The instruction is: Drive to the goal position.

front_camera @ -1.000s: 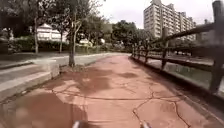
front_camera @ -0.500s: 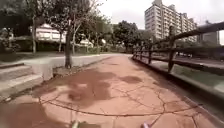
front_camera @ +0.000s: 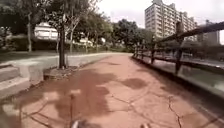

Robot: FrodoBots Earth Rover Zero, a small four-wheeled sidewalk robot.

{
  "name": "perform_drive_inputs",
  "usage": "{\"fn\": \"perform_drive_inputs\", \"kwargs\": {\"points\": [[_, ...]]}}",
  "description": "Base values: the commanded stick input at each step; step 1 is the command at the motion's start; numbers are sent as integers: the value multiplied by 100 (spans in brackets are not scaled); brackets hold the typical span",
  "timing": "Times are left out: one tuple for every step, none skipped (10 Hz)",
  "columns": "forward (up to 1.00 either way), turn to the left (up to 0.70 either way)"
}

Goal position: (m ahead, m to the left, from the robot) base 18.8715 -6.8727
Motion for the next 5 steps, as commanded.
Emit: {"fn": "perform_drive_inputs", "kwargs": {"points": [[70, 0], [70, 0], [70, 0], [70, 0], [70, 0]]}}
